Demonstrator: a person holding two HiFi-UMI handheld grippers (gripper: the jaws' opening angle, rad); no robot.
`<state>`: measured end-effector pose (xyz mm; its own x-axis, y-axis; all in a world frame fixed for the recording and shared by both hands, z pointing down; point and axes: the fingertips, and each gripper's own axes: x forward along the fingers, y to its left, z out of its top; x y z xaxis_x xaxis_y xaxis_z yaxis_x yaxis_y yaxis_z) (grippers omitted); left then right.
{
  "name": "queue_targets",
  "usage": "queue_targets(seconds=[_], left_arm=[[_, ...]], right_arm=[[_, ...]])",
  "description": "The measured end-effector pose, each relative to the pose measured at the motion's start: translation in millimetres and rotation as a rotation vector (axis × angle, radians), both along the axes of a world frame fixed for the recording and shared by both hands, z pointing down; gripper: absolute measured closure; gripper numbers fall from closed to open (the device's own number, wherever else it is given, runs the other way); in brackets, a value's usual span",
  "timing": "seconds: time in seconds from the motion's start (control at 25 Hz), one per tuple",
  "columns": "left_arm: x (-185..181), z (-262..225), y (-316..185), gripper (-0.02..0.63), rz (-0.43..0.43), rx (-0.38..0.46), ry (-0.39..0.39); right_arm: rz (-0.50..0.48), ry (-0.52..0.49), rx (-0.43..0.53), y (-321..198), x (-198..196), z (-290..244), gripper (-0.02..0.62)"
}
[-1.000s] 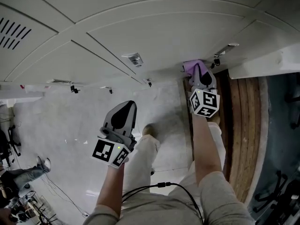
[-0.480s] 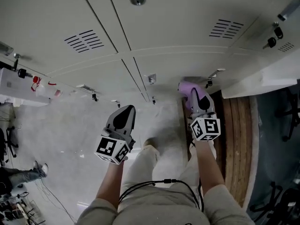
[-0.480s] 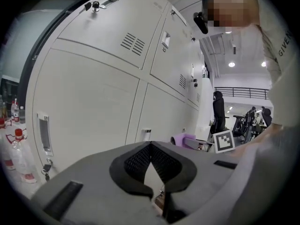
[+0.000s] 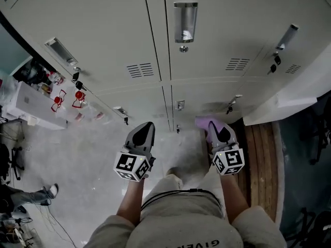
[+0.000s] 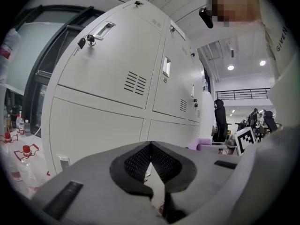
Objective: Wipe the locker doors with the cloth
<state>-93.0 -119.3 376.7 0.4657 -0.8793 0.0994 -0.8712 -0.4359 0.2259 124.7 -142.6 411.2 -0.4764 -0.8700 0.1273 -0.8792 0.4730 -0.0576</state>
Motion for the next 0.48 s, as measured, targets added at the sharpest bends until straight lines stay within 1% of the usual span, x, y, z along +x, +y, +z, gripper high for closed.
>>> queue_targets(seconds=[0.24,0.48], left_arm=[[-5.9,-39.1,11.9,0.607,0.027,0.028,-0.016],[-6.1,-69.7,18.1,0.607,0.050,0.075,-0.029]], right_arm=[[-0.012,0.005,0.007,25.3,-5.3,-38.1,0.538],[-0.019,-0.004,0.053,40.7,-3.7,-74.8,0.537]])
